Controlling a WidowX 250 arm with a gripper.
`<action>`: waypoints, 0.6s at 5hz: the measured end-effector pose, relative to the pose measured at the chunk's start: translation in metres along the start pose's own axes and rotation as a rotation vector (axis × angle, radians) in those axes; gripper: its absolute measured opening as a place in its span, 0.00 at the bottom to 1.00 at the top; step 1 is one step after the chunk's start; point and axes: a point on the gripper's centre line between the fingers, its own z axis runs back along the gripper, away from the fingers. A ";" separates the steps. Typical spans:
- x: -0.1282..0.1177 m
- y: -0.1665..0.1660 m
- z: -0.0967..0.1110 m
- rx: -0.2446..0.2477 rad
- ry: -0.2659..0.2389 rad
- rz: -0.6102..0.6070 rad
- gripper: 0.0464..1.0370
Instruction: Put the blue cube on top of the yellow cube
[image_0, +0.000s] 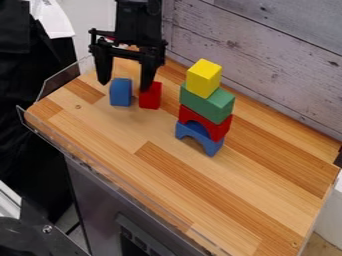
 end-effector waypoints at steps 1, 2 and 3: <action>0.001 0.008 -0.004 -0.015 -0.006 0.029 0.96; 0.005 0.013 -0.007 -0.015 -0.033 0.054 0.96; 0.007 0.017 -0.008 -0.010 -0.050 0.068 0.96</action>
